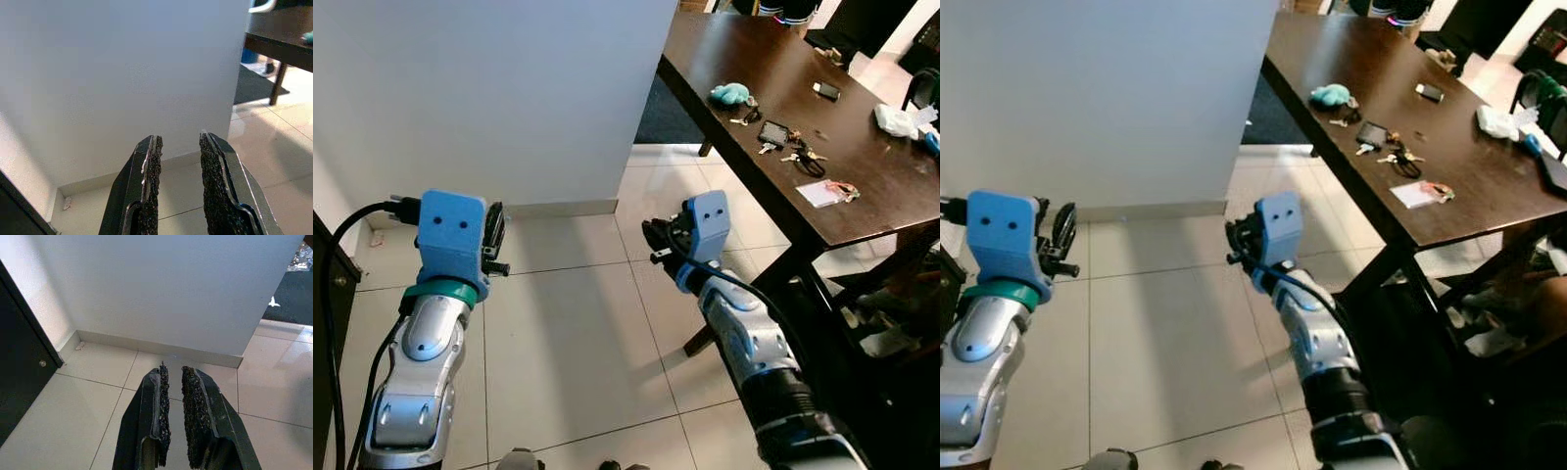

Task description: Hang keys on a hook

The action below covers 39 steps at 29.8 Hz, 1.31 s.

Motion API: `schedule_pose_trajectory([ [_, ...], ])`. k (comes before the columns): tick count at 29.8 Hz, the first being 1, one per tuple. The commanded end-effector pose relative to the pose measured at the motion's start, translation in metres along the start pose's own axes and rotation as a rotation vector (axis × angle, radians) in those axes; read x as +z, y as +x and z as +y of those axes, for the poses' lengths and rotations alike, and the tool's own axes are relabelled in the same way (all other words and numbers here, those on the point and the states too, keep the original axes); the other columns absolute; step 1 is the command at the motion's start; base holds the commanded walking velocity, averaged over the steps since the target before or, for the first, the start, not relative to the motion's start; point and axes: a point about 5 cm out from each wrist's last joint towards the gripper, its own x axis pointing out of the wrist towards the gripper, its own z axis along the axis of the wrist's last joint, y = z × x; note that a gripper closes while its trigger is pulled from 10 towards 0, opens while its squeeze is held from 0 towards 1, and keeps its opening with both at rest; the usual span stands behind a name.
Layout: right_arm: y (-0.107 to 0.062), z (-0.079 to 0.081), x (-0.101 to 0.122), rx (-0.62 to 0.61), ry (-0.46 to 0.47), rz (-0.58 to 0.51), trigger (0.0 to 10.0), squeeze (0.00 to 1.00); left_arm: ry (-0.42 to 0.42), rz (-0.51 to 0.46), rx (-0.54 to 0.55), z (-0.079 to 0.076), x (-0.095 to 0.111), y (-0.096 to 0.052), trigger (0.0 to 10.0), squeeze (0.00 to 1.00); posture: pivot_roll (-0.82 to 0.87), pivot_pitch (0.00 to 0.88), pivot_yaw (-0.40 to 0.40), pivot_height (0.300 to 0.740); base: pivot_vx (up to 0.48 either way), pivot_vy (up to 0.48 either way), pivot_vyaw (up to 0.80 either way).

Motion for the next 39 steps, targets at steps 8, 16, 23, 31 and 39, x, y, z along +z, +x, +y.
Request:
schedule_pose_trajectory([
  [8,-0.016,-0.055,0.013,-0.182,-0.071,-0.02,10.0,0.0,-0.109,0.071,-0.023,-0.025,-0.02,0.011,10.0,0.0,0.15,0.006,-0.108,0.74,0.0,0.0,0.0],
  [16,-0.02,-0.065,0.025,-0.202,-0.106,-0.033,10.0,0.0,-0.117,0.113,0.076,-0.003,-0.032,0.009,10.0,0.0,0.13,0.046,-0.159,0.74,0.0,0.0,0.0],
  [23,-0.008,-0.052,0.025,-0.167,-0.082,-0.048,10.0,0.0,-0.112,0.117,0.094,0.0,-0.034,0.003,10.0,0.0,0.17,0.05,-0.146,0.74,0.0,0.0,0.0],
  [31,-0.002,-0.031,0.009,-0.173,0.004,-0.054,10.0,0.0,-0.052,0.113,0.047,0.01,-0.028,0.005,10.0,0.0,0.24,0.05,-0.039,0.74,0.0,0.0,0.0],
  [39,0.004,-0.015,-0.004,-0.183,0.111,-0.016,10.0,0.0,-0.059,0.17,-0.021,0.026,-0.024,0.017,10.0,0.0,0.24,0.022,0.102,0.74,0.0,0.0,0.0],
])
